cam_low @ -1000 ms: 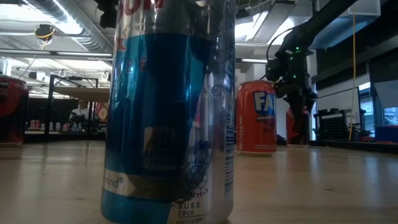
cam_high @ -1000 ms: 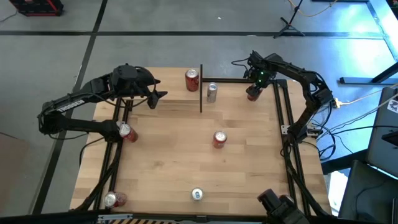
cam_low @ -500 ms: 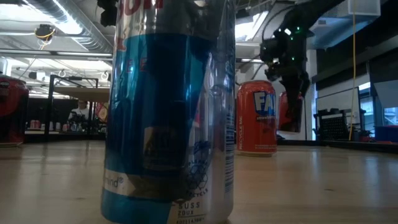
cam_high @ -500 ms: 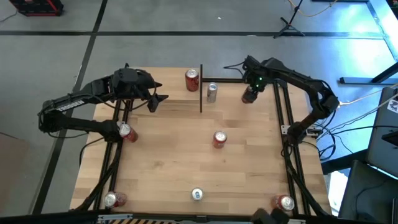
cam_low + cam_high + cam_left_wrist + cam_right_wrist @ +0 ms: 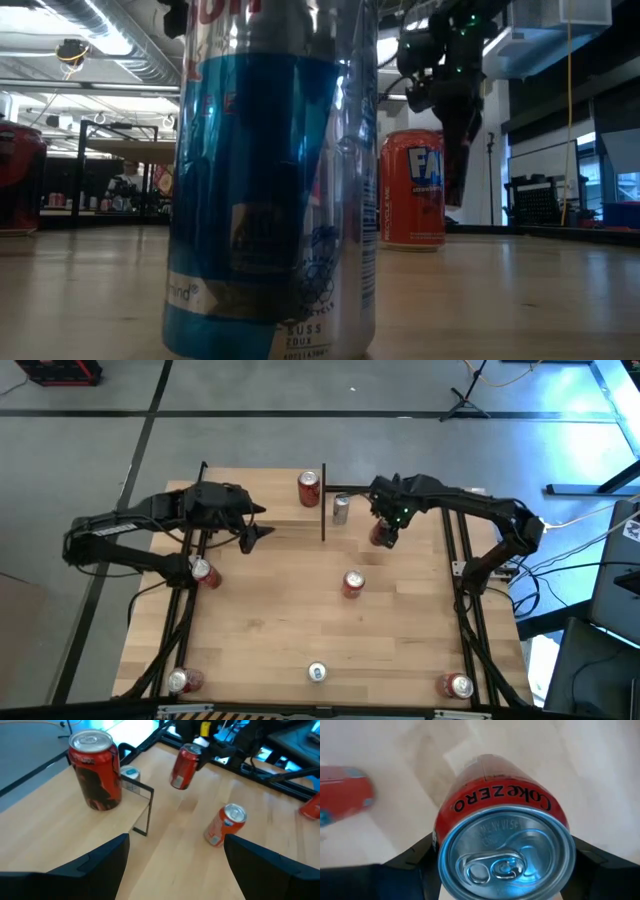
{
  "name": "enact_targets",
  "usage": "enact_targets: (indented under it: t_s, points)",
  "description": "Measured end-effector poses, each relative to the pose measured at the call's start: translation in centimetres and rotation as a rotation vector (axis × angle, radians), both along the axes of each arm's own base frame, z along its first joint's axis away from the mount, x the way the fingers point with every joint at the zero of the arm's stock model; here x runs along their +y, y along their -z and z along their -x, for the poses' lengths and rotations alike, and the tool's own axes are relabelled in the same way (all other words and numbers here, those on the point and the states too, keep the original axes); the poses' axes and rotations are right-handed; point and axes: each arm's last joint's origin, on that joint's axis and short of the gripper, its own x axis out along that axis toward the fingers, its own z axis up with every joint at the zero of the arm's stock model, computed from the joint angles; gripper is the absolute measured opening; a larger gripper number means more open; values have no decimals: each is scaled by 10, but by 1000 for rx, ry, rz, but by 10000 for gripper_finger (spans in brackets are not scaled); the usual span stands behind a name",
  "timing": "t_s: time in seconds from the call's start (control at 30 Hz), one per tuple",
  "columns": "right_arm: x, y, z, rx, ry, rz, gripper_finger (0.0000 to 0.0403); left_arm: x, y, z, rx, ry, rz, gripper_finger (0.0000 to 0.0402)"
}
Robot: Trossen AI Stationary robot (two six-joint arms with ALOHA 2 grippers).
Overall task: Place canned beverage on shelf
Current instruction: Put the red-black soda can on the shelf aligned with the other red-black soda can
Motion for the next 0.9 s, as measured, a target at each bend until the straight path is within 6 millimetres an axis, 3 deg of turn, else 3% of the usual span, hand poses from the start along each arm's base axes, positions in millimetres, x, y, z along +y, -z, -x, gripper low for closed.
enact_targets:
  t_s: [0.23,0.5,0.7,0.9]
  points:
    - [25,-2,-21,-110,20,-24,274,-7,8,-10,53,20,-6,322]
    - [50,7,-53,-236,25,-86,274,-15,53,-19,120,54,24,322]
    - [67,13,-87,-238,-30,-107,273,-20,86,-24,110,71,57,322]
    - [68,19,-116,-230,-22,-123,274,-26,98,-27,63,102,52,322]
